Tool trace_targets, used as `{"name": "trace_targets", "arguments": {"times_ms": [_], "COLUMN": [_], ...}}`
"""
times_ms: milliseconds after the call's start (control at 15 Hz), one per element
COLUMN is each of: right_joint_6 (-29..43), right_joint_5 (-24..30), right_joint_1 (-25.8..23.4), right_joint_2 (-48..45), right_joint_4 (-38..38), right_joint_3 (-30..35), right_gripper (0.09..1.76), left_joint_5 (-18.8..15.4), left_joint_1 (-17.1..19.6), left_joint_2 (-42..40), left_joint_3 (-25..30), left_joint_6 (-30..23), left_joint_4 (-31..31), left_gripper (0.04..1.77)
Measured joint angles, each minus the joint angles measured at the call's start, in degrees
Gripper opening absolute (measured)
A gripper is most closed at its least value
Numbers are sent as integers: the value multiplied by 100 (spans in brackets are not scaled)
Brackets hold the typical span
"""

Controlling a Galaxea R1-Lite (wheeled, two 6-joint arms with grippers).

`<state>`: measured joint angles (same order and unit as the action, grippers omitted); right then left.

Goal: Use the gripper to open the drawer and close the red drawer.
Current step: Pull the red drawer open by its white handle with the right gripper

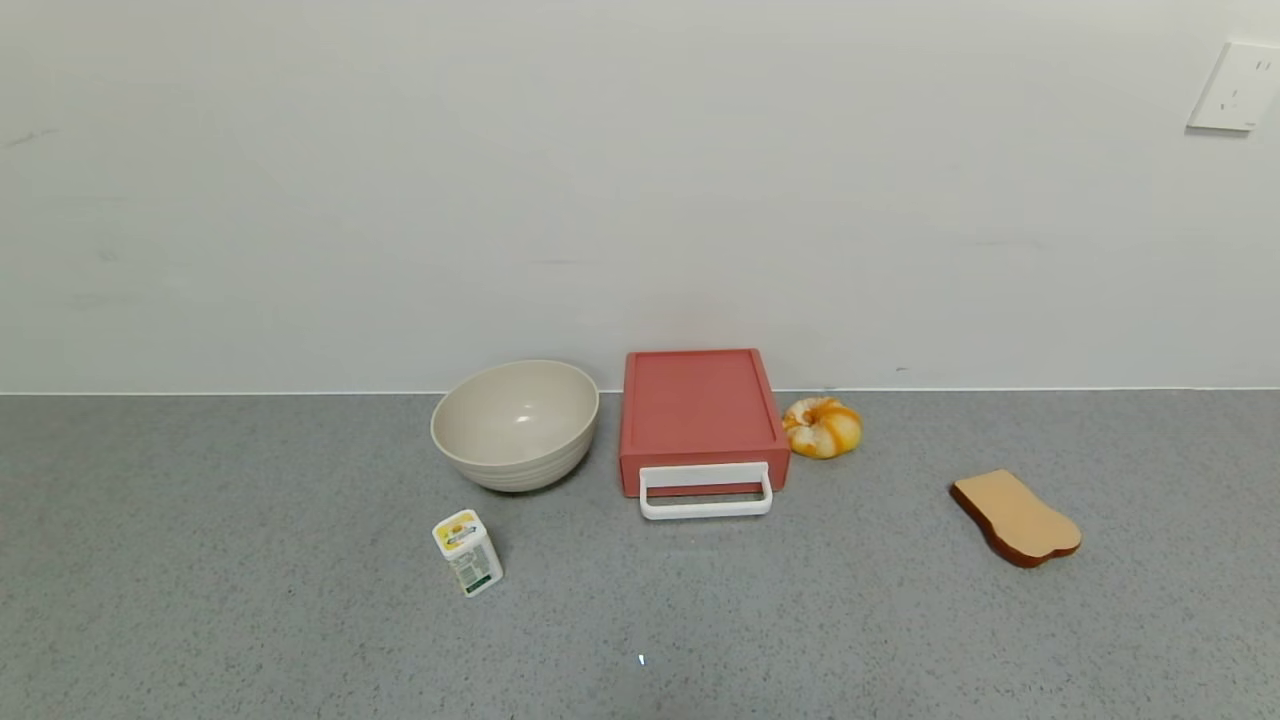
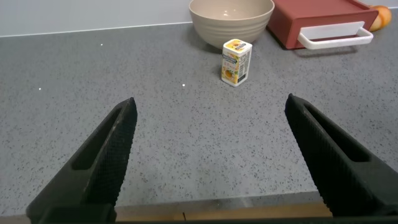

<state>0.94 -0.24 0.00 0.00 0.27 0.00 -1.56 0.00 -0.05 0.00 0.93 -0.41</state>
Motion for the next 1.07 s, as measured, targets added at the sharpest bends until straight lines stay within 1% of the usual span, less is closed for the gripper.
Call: {"name": "trace_targets", "arguments": {"times_ms": [333, 533, 667, 867, 1067], "right_joint_6": [-17, -28, -32, -32, -30], "right_joint_5": [2, 184, 277, 492, 534], "right_joint_1": [-2, 0, 0, 0, 44], "right_joint_2": [0, 0, 2, 193, 989], "right_joint_4": [2, 205, 532, 863, 887], "right_joint_3": [-2, -230, -527, -1152, -1742], "right_gripper": [171, 171, 171, 171, 171], "left_joint_5": [-11, -11, -9, -9, -11], "left_joint_1": [0, 0, 0, 0, 0], "left_joint_2": [0, 0, 0, 0, 0], "left_joint_3": [0, -7, -7, -5, -5], "left_joint_6": [12, 12, 12, 12, 12], "left_joint_4": [0, -2, -2, 0, 0], "left_gripper": [172, 172, 172, 172, 172]}}
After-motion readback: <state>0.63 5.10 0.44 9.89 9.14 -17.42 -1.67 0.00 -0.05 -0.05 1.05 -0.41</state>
